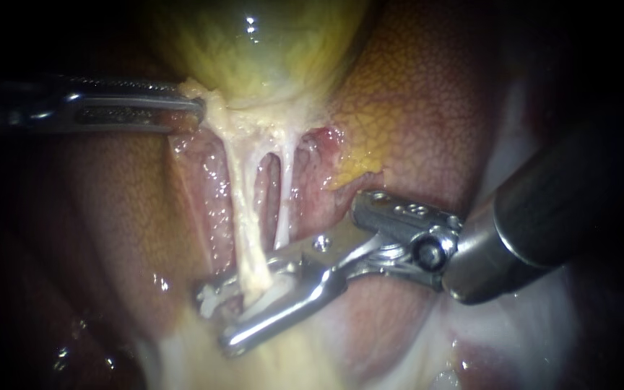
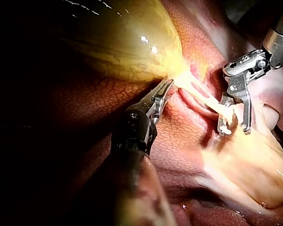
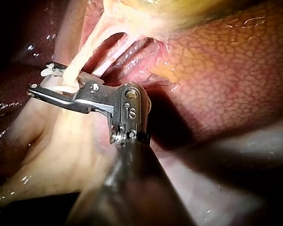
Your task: Clipping first clip left tube
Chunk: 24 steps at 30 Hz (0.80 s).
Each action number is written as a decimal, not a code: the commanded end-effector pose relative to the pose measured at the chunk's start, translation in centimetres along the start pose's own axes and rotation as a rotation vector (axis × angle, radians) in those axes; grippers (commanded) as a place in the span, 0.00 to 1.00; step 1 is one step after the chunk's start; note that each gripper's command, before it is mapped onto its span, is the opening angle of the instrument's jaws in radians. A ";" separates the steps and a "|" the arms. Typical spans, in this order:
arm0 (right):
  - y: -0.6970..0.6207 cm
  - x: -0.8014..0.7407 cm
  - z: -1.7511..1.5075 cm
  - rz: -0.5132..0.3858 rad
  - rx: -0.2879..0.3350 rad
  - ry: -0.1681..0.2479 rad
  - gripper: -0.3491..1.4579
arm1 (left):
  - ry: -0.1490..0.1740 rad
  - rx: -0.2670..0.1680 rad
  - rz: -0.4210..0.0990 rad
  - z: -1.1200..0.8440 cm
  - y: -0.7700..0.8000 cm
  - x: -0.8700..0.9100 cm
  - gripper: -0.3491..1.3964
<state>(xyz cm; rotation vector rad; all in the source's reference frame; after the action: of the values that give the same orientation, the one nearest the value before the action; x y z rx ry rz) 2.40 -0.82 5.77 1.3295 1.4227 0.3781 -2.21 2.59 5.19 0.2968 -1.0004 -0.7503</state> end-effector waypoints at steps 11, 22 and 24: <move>0.09 0.04 0.01 0.041 -0.017 0.004 0.00 | 0.000 0.000 0.000 -0.01 0.00 0.00 0.00; 0.16 0.00 -0.01 0.091 -0.027 -0.004 0.00 | 0.000 0.001 0.000 -0.01 0.00 0.00 0.00; 0.16 0.00 -0.01 0.096 -0.028 -0.005 0.00 | 0.000 0.001 0.000 -0.01 0.00 0.00 0.00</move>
<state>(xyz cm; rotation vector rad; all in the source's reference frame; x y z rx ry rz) 2.47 -0.77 5.91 1.3782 1.3482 0.4563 -2.21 2.59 5.18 0.2971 -1.0006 -0.7498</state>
